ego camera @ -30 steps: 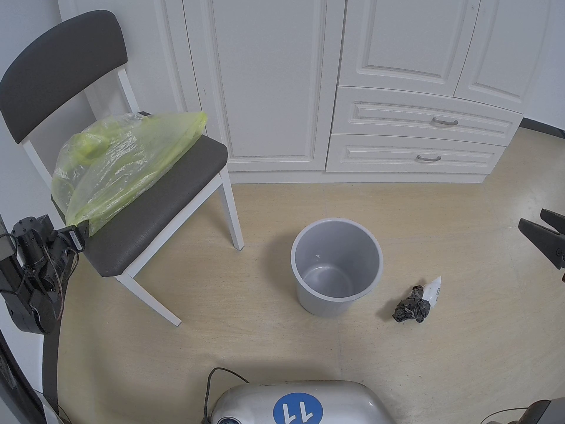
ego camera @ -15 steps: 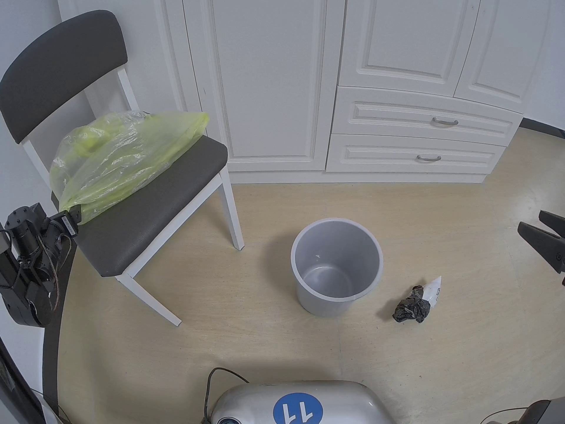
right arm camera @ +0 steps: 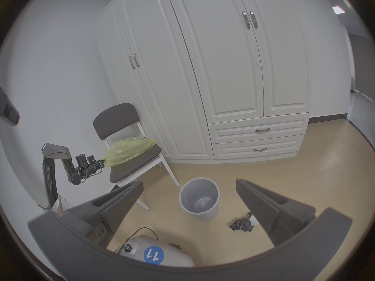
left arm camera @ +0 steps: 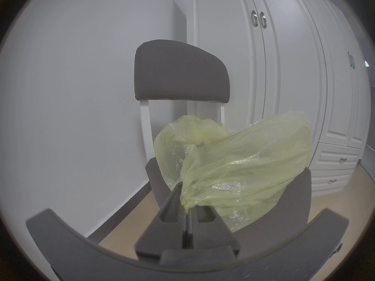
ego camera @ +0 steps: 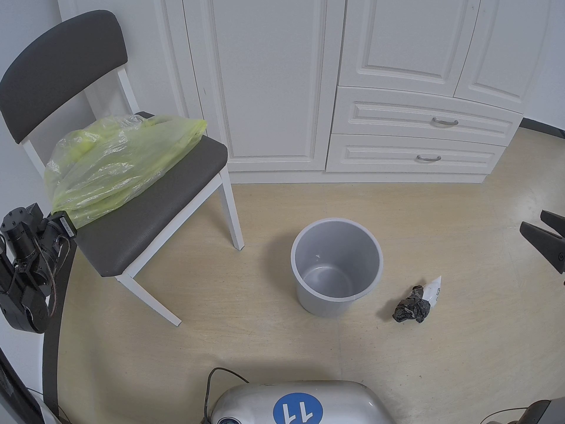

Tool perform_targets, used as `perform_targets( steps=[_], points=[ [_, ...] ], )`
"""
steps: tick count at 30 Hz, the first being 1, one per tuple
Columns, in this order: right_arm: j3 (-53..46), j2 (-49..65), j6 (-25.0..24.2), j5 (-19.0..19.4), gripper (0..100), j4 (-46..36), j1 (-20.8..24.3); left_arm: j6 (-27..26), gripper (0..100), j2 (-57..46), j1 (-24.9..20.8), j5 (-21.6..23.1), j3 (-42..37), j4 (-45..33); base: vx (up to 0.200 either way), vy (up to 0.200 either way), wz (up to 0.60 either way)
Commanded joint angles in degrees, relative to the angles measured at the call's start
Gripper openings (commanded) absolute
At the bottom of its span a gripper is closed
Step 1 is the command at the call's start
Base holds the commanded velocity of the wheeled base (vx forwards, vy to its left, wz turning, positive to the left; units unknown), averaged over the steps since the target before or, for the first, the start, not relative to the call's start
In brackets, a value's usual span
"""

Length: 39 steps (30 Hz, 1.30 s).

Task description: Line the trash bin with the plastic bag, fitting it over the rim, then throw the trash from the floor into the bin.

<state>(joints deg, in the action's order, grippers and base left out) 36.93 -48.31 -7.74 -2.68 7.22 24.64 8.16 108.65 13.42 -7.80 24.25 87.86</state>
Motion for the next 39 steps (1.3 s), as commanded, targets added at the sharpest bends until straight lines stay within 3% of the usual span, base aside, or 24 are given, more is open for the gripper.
perform_targets(
  steps=[1,6,9,12,16,20,21,22,25,27,32,39],
  points=[
    [0.0,0.8,0.0,0.0,100,0.0,0.0,0.2,0,-5.9,-0.4,0.5,-3.4,0.0,0.000,0.000,0.00],
    [0.1,1.5,0.8,-0.1,100,0.0,0.0,0.3,0,-12.0,-1.8,1.3,-5.0,-0.1,0.000,0.000,0.00],
    [0.1,2.9,2.6,-0.7,100,0.0,0.0,0.3,0,-24.2,-9.9,3.1,-7.6,-0.3,0.000,0.000,0.00],
    [0.2,2.5,2.6,-1.1,100,0.1,0.0,-0.4,0,-28.6,-16.9,2.6,-7.1,-0.8,0.000,0.000,0.00],
    [0.1,1.0,2.0,-1.3,100,1.6,0.8,-5.5,0,-30.2,-24.0,2.4,-3.0,-2.2,0.000,0.000,0.00],
    [-0.8,-0.6,1.8,-2.9,100,4.5,3.1,-8.3,0,-28.8,-30.4,-1.3,2.8,-4.6,0.000,0.000,0.00],
    [-1.6,-1.9,1.8,-4.8,100,6.5,5.0,-9.6,0,-27.5,-34.1,-4.4,5.6,-5.7,0.000,0.000,0.00],
    [-1.6,-1.9,1.8,-4.8,100,6.5,5.0,-9.6,0,-27.5,-34.1,-4.4,5.6,-5.7,0.000,0.000,0.00],
    [-4.1,-6.1,1.6,-10.4,100,13.2,9.6,-13.4,0,-26.3,-43.5,-12.9,8.2,-5.0,0.000,0.000,0.00],
    [-5.5,-8.6,1.6,-12.5,100,16.6,11.0,-13.4,0,-27.2,-48.6,-15.0,7.4,-4.2,0.000,0.000,0.00],
    [-8.7,-13.3,1.7,-13.3,100,22.2,12.7,-14.7,0,-31.0,-57.5,-15.8,4.5,-2.7,0.000,0.000,0.00],
    [-10.0,-14.4,1.3,-13.7,100,23.4,15.3,-15.0,0,-32.4,-63.9,-15.1,3.6,-2.7,0.000,0.000,0.00]
  ],
)
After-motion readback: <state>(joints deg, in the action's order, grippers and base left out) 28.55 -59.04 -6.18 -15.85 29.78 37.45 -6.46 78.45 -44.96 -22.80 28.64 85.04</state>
